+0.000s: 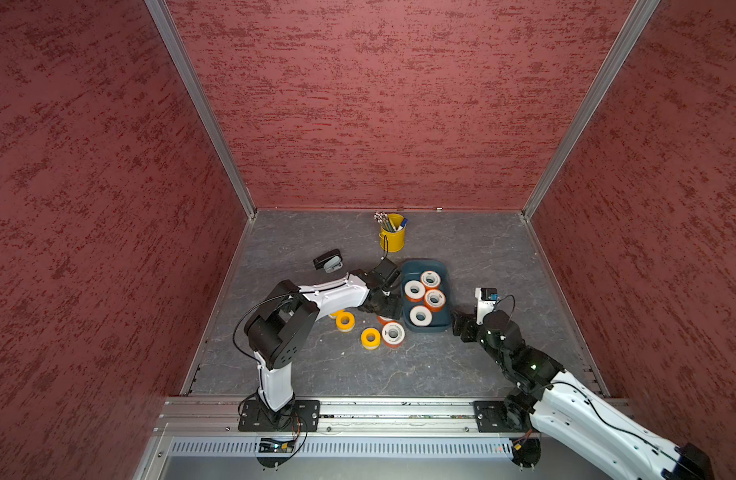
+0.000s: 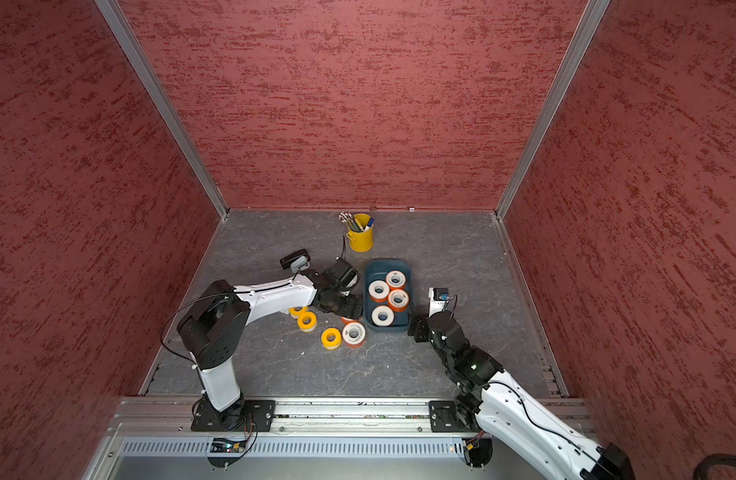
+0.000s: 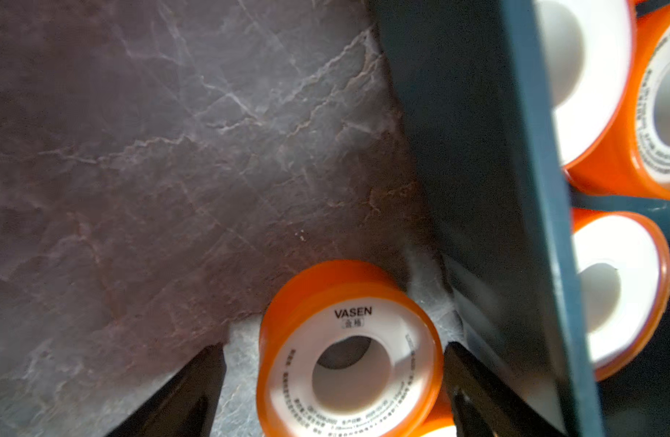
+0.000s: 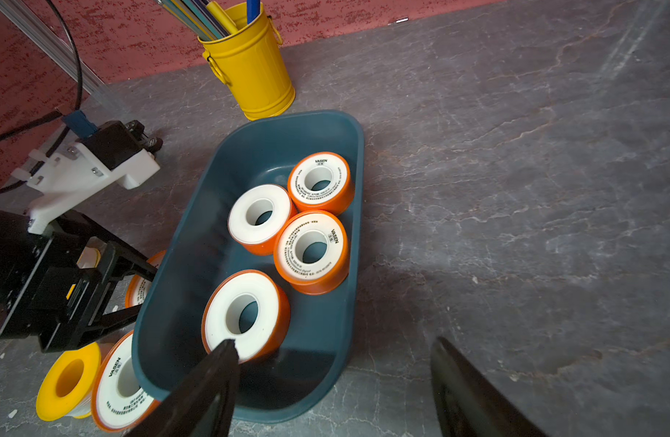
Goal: Put the sealing tape into the storage box
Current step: Pick up the sealing tape at the center of the board.
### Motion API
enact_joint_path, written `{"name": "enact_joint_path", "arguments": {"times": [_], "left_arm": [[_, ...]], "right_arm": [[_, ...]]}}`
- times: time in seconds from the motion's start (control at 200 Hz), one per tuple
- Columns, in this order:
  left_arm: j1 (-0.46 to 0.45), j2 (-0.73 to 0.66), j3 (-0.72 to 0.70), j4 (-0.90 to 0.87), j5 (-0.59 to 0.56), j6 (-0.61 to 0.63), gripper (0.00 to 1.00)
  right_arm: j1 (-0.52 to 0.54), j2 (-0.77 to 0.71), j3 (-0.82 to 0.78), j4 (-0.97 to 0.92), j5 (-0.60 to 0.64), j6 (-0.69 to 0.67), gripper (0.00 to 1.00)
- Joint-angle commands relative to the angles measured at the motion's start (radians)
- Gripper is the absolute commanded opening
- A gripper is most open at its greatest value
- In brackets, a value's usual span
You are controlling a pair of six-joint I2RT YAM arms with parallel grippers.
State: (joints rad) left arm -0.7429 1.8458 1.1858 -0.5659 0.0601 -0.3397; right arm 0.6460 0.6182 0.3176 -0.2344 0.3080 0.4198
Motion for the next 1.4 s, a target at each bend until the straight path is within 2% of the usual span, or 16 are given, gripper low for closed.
{"name": "enact_joint_path", "arguments": {"times": [0.0,0.466,0.711,0.882,1.047,1.393], "left_arm": [[-0.011,0.016,0.021,0.025,0.014,0.010,0.93],[-0.046,0.049,0.052,-0.004,-0.043,0.005,0.95],[-0.062,0.082,0.075,-0.037,-0.103,-0.013,0.91],[-0.060,0.081,0.069,-0.047,-0.135,-0.023,0.84],[-0.061,0.085,0.070,-0.057,-0.150,-0.031,0.69],[-0.060,-0.052,0.077,-0.080,-0.190,-0.035,0.63]], "right_arm": [[-0.002,0.002,0.000,0.032,0.011,0.005,0.81],[-0.002,0.012,0.002,0.035,0.010,0.005,0.81],[-0.002,0.015,0.002,0.037,0.009,0.005,0.82],[-0.002,0.018,0.002,0.038,0.007,0.004,0.82],[-0.002,0.021,0.004,0.038,0.008,0.004,0.82],[-0.002,0.023,0.003,0.039,0.006,0.004,0.82]]}}
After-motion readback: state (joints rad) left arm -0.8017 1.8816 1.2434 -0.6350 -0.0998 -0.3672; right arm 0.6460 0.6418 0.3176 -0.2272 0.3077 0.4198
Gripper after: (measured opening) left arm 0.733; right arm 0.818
